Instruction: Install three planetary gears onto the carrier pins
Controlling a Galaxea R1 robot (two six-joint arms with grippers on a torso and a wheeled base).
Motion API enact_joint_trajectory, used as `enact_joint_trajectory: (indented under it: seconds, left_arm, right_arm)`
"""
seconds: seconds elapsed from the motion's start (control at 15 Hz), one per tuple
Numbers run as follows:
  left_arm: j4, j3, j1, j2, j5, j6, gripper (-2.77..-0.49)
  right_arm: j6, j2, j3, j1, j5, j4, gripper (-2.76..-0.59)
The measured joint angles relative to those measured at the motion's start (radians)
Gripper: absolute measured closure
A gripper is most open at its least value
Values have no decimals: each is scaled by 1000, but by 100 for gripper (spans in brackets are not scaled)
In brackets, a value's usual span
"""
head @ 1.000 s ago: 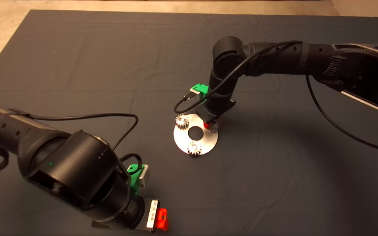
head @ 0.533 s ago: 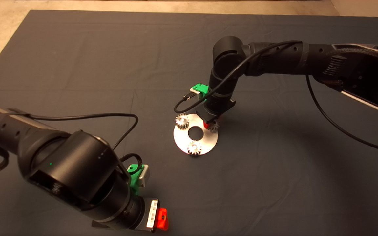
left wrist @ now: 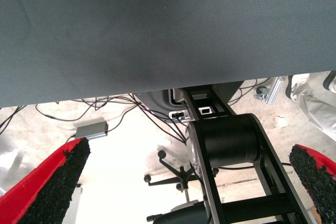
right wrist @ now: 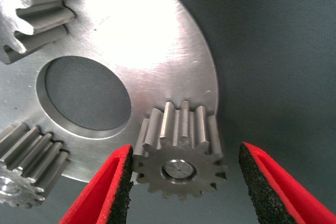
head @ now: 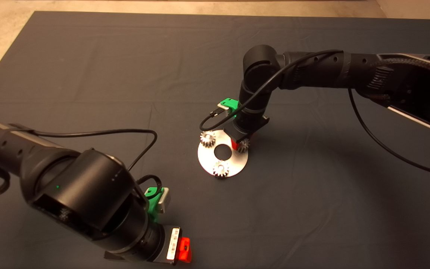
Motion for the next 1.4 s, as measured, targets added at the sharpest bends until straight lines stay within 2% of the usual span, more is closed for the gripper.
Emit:
enact_joint_trajectory:
  seconds: [0.13,0.33,0.4,0.47,0.6,0.67,0.73,0.8,0.87,0.93,1.0,1.07,1.27,1.33,1.4]
  left_arm:
    - [0,0,0,0,0,0,-276]
    - [0,0,0,0,0,0,-276]
    - [1,0,0,0,0,0,-276]
    - [3,0,0,0,0,0,-276]
    - [5,0,0,0,0,0,-276]
    - [8,0,0,1,0,0,-276]
    - [10,-3,0,0,0,0,-276]
    - [12,-6,0,0,0,1,-276]
    - [15,-14,0,0,0,3,-276]
    - [16,-24,0,3,0,6,-276]
    - [19,-34,0,11,1,9,-276]
    - [23,-40,-1,25,-1,13,-276]
    - [23,-70,-4,44,3,15,-276]
    - [23,-82,-18,57,8,16,-276]
    - [23,-90,-44,83,8,16,-276]
  right_arm:
    - [2,-3,5,18,3,4,-153]
    - [4,-13,23,101,0,15,-163]
    - [6,-20,35,126,0,26,-173]
    - [8,-30,57,153,0,46,-174]
    - [24,-69,159,218,0,84,-181]
    - [48,-94,212,242,3,99,-187]
    - [76,-125,258,253,5,111,-187]
    - [114,-179,311,254,8,119,-187]
    - [170,-253,371,251,7,120,-197]
    - [224,-332,447,247,-5,120,-200]
    - [275,-387,525,244,-20,120,-201]
    - [337,-421,614,240,-21,121,-202]
    - [497,-503,871,230,7,134,-215]
    - [547,-542,930,230,4,135,-215]
    - [628,-578,980,230,-4,136,-226]
